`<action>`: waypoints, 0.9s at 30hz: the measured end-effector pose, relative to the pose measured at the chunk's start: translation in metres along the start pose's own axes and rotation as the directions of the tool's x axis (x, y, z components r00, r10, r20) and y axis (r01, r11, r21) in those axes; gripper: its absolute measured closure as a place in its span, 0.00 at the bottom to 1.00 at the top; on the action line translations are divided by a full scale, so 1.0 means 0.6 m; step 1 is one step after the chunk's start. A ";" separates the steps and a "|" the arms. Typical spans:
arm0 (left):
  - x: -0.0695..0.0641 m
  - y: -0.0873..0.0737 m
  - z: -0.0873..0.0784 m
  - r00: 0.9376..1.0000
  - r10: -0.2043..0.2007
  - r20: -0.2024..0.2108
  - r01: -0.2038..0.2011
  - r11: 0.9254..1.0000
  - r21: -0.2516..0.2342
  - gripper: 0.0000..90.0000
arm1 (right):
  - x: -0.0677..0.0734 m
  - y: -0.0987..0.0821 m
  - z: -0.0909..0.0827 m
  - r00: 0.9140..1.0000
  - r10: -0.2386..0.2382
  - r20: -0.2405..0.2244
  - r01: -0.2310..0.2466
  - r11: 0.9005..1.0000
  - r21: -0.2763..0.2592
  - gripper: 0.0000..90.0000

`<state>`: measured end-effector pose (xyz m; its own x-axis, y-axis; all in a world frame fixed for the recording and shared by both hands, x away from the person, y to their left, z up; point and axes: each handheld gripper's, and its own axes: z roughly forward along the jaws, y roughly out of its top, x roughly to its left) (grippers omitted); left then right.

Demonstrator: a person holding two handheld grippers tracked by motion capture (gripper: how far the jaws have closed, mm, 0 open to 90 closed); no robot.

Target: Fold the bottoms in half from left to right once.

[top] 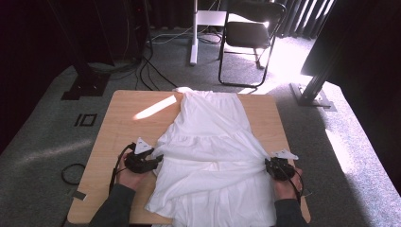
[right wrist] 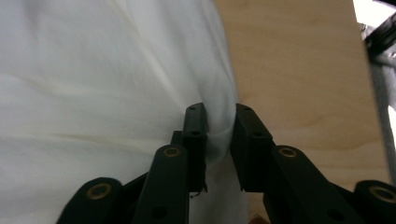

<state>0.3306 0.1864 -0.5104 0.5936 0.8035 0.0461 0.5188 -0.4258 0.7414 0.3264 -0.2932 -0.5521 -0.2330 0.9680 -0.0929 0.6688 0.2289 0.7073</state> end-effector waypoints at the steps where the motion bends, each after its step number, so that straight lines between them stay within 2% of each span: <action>1: -0.010 -0.002 0.010 1.000 0.017 0.002 -0.017 1.000 0.026 0.52 | -0.001 -0.002 0.003 1.000 0.006 -0.003 -0.006 1.000 0.002 0.83; 3: -0.025 -0.008 0.033 0.997 0.070 -0.024 -0.067 0.994 0.090 0.53 | -0.005 0.001 0.003 1.000 0.023 -0.021 -0.022 1.000 0.013 0.83; 5: -0.031 -0.015 0.056 0.993 0.100 -0.054 -0.092 0.987 0.134 0.61 | -0.009 0.002 0.005 0.997 0.057 -0.045 -0.056 0.998 0.017 0.85; 6: -0.026 -0.016 0.059 0.996 0.080 -0.042 -0.075 0.991 0.111 0.65 | -0.010 0.002 0.007 0.996 0.074 -0.056 -0.074 0.997 0.017 0.85; 9: 0.002 -0.014 0.067 0.996 0.032 -0.082 -0.025 0.996 0.089 0.74 | -0.014 0.006 0.012 0.991 0.104 -0.089 -0.102 0.995 0.018 0.87; 10: 0.016 -0.014 0.069 0.997 0.006 -0.079 0.000 0.997 0.079 0.75 | -0.015 0.009 0.015 0.988 0.112 -0.103 -0.111 0.994 0.017 0.87; 13: 0.056 -0.016 0.074 0.994 -0.048 -0.102 0.054 0.997 0.056 0.76 | -0.015 0.020 0.026 0.985 0.122 -0.121 -0.120 0.993 0.021 0.87; 15: 0.079 -0.017 0.078 0.990 -0.087 -0.110 0.091 0.995 0.037 0.76 | -0.011 0.031 0.037 0.985 0.109 -0.137 -0.108 0.994 0.016 0.87; 16: 0.079 -0.017 0.078 0.990 -0.087 -0.110 0.091 0.995 0.037 0.76 | -0.007 0.037 0.042 0.984 0.108 -0.141 -0.107 0.994 0.016 0.87; 17: 0.089 -0.017 0.080 0.988 -0.101 -0.115 0.105 0.994 0.029 0.76 | -0.007 0.037 0.042 0.984 0.108 -0.141 -0.107 0.994 0.016 0.87; 18: 0.099 -0.008 0.087 0.985 -0.091 -0.147 0.098 0.994 0.041 0.76 | 0.002 0.054 0.057 0.985 0.097 -0.139 -0.096 0.995 0.016 0.87; 19: 0.102 -0.002 0.091 0.983 -0.082 -0.163 0.091 0.995 0.050 0.76 | 0.005 0.059 0.061 0.986 0.093 -0.137 -0.091 0.996 0.016 0.87; 20: 0.105 0.003 0.095 0.983 -0.070 -0.171 0.081 0.995 0.060 0.77 | 0.008 0.066 0.066 0.987 0.092 -0.130 -0.091 0.996 0.018 0.87; 23: 0.113 0.015 0.104 0.981 -0.075 -0.179 0.090 0.993 0.075 0.74 | 0.012 0.084 0.080 0.991 0.085 -0.102 -0.083 0.996 0.027 0.84; 24: 0.120 0.018 0.107 0.978 -0.104 -0.178 0.117 0.991 0.066 0.70 | 0.012 0.089 0.083 0.992 0.091 -0.088 -0.088 0.995 0.037 0.79; 25: 0.120 0.018 0.107 0.978 -0.104 -0.178 0.117 0.991 0.066 0.67 | 0.012 0.089 0.083 0.992 0.091 -0.088 -0.088 0.995 0.037 0.79; 26: 0.123 0.018 0.097 0.976 -0.135 -0.172 0.147 0.987 0.063 0.63 | 0.015 0.100 0.079 0.995 0.087 -0.039 -0.086 0.996 0.036 0.67; 27: 0.123 0.018 0.097 0.976 -0.135 -0.172 0.147 0.987 0.063 0.60 | 0.015 0.100 0.079 0.995 0.087 -0.039 -0.086 0.996 0.036 0.67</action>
<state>0.4158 0.2169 -0.5382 0.4033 0.9131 0.0603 0.6381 -0.3279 0.6966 0.3978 -0.2657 -0.5437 -0.2016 0.9795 -0.0034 0.7114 0.1488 0.6868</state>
